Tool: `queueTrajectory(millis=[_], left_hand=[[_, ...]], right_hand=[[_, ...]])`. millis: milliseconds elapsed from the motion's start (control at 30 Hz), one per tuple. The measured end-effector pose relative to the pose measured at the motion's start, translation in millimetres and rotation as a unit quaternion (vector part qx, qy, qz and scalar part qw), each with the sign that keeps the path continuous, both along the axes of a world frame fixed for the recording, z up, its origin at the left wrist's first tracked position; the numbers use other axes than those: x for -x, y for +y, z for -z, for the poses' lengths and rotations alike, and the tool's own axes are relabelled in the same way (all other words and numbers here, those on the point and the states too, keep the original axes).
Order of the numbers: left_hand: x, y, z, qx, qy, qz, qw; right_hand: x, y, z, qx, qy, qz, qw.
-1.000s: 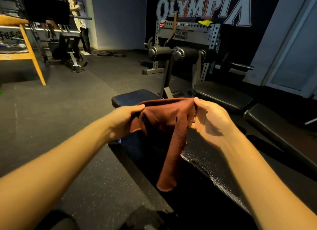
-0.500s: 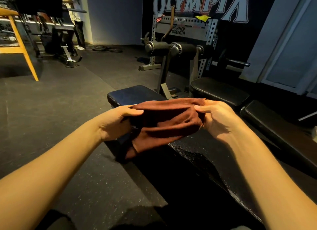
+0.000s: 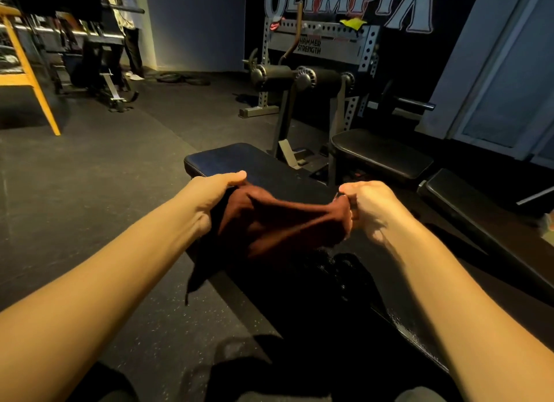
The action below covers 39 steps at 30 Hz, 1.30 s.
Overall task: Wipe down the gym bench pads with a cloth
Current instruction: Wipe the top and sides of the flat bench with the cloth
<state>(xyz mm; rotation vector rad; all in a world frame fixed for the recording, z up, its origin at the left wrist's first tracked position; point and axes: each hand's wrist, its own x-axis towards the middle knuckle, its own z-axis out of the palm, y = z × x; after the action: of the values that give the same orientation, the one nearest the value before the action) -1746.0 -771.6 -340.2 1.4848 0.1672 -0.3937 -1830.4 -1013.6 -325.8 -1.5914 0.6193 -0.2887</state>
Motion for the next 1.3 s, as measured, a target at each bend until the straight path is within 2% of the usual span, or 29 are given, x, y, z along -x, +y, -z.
queueTrajectory(millis=[67, 133, 200, 333, 500, 567, 633, 700, 767, 833, 967, 1133, 1300], left_hand=[[0.4, 4.2, -0.5, -0.018, 0.006, 0.054, 0.998], [-0.3, 8.7, -0.7, -0.026, -0.028, 0.078, 0.996], [-1.7, 13.9, -3.0, -0.025, -0.061, 0.056, 0.996], [-2.8, 23.9, -7.6, -0.046, -0.091, 0.039, 0.994], [-2.7, 23.3, -15.7, -0.136, -0.149, 0.044, 0.979], [-5.9, 20.3, -19.1, -0.143, -0.146, 0.047, 0.978], [-9.1, 18.9, -22.9, -0.122, -0.106, 0.079, 0.984], [-10.0, 21.5, -28.5, -0.102, -0.067, 0.154, 0.981], [-10.5, 26.4, -33.8, -0.123, -0.074, 0.232, 0.962], [-11.5, 28.6, -38.2, -0.177, -0.113, 0.268, 0.94], [-14.1, 26.0, -45.8, -0.28, -0.159, 0.249, 0.913], [-15.5, 26.2, -51.3, -0.346, -0.185, 0.254, 0.884], [-14.1, 29.5, -59.6, -0.359, -0.224, 0.252, 0.87]], right_hand=[[-1.1, 1.2, -2.7, -0.103, -0.008, 0.022, 0.994], [0.0, 1.2, -5.8, -0.134, -0.027, -0.028, 0.99], [0.9, -3.2, -3.9, -0.064, -0.043, -0.056, 0.995], [2.4, -10.6, -8.4, 0.148, -0.059, -0.036, 0.987], [-10.2, -16.6, -15.2, 0.251, -0.073, -0.012, 0.965], [-18.0, -19.0, -15.4, 0.238, -0.053, 0.023, 0.97], [-22.1, -20.3, -16.6, 0.161, -0.039, 0.038, 0.986], [-21.1, -21.0, -18.8, 0.073, -0.033, 0.004, 0.997], [-15.3, -21.8, -21.0, 0.056, -0.04, -0.043, 0.997], [-7.7, -21.0, -24.3, 0.106, -0.045, -0.101, 0.988], [3.1, -14.9, -33.5, 0.225, -0.003, -0.209, 0.952], [5.1, -9.6, -31.3, 0.386, 0.037, -0.221, 0.895], [13.4, -8.4, -41.3, 0.482, -0.009, -0.198, 0.853]])
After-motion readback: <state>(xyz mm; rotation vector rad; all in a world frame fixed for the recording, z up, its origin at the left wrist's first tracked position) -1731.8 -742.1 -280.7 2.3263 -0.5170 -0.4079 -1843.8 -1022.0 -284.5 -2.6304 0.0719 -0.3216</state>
